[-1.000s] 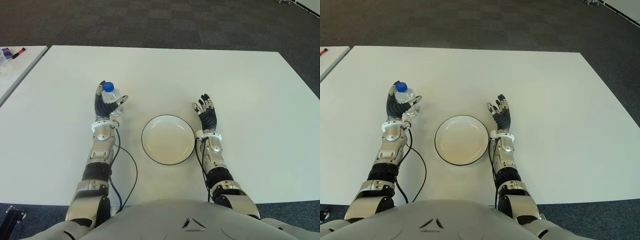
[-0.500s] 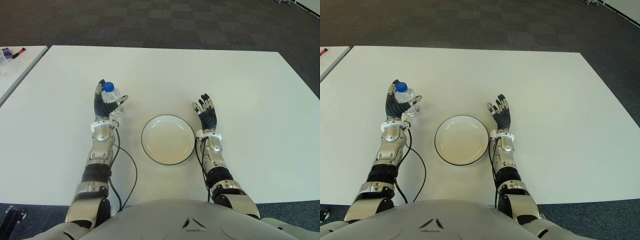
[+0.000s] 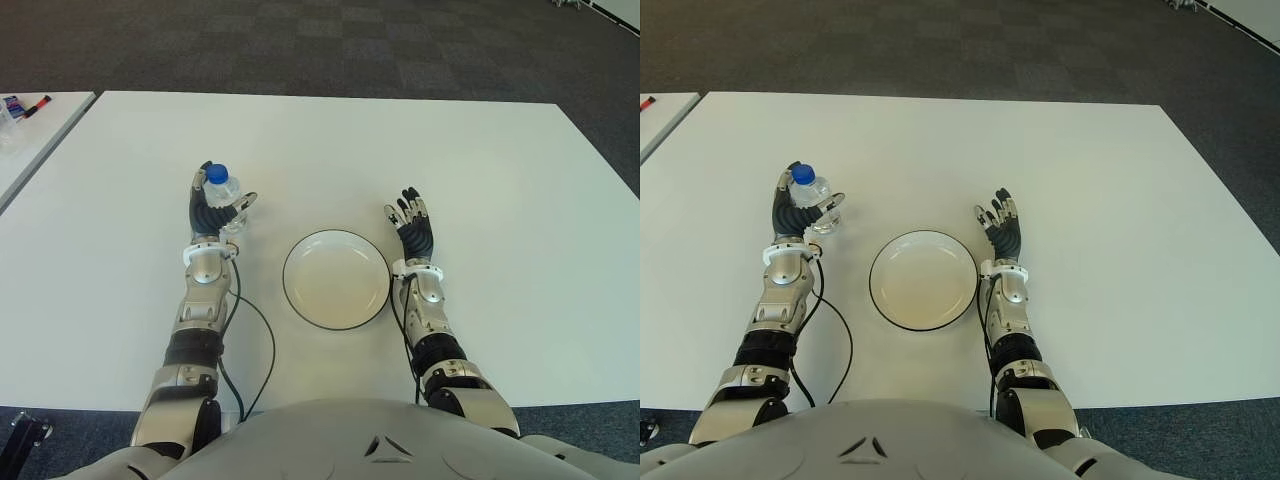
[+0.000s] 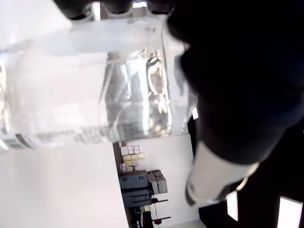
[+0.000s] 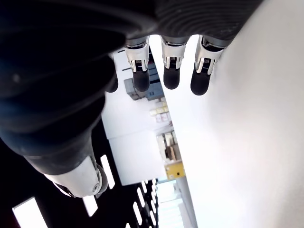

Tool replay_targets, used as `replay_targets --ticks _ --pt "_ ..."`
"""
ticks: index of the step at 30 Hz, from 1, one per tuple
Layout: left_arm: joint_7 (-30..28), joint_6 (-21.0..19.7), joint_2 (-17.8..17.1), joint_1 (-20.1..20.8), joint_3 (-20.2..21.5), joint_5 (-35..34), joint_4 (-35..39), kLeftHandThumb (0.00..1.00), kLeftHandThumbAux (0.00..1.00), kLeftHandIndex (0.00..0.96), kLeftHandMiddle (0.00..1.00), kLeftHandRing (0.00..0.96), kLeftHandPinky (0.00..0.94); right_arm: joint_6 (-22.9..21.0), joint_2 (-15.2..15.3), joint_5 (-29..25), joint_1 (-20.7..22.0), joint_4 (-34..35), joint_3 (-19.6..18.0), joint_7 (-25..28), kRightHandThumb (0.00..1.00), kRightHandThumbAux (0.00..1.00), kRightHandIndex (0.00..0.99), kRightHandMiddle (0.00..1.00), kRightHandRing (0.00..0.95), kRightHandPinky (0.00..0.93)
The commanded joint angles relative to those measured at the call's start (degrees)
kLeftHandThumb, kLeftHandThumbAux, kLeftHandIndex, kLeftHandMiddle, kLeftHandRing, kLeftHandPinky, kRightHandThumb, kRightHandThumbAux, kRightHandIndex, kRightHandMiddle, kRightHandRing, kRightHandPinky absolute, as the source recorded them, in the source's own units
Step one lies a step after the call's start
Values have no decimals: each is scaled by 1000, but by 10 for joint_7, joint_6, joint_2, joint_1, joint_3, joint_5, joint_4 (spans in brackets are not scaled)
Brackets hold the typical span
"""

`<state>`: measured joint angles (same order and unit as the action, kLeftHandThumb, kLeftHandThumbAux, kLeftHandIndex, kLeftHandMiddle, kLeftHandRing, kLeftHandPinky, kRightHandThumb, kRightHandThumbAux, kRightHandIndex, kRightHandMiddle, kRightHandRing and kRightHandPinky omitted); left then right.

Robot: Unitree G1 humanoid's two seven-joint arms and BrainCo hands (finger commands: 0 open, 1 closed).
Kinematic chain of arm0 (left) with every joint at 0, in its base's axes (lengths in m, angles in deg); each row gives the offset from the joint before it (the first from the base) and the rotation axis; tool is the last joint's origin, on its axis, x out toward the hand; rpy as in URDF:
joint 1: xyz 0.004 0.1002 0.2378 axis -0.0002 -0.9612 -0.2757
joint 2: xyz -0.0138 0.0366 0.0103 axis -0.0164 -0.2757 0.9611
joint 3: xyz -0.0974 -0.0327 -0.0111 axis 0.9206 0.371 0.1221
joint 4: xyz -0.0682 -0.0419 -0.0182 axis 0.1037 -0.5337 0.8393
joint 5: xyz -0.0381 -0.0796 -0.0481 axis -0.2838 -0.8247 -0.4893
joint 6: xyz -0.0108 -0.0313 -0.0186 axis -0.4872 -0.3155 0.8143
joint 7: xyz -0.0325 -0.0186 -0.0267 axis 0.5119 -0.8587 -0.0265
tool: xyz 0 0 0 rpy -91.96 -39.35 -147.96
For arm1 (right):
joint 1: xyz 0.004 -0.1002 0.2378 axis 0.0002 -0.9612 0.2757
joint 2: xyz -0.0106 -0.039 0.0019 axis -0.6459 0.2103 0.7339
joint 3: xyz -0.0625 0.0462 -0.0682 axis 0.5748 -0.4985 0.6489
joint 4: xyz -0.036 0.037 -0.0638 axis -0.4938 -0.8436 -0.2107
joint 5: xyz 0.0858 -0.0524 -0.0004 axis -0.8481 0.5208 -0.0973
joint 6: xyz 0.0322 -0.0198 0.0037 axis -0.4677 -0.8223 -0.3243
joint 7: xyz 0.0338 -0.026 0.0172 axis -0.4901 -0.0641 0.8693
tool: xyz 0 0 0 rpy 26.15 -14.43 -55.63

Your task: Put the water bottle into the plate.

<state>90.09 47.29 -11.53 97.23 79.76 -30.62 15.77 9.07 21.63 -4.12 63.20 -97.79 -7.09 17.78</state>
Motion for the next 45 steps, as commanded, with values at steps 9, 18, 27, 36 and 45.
replay_targets --ticks 9,18,27,36,45 --pt "36 -35 -26 34 -7 40 -111 0 855 123 99 69 74 -29 -26 -3 -25 -32 -8 -4 0 781 75 64 51 101" --pt "39 -59 -23 58 0 32 -150 0 843 119 96 73 85 -31 -26 -1 -24 -30 -8 -8 0 777 72 63 51 104" --pt "47 -35 -29 93 6 25 -268 0 861 113 91 69 85 -29 -28 -5 -25 -29 -11 -6 0 777 72 62 51 102" --pt "54 -15 -21 94 3 18 -292 0 888 119 97 76 89 -30 -26 -3 -29 -23 -10 -6 0 777 73 63 50 102" --pt "56 24 -17 104 9 1 -324 0 894 129 97 74 75 -39 -26 -3 -28 -21 -11 -10 0 785 74 63 50 103"
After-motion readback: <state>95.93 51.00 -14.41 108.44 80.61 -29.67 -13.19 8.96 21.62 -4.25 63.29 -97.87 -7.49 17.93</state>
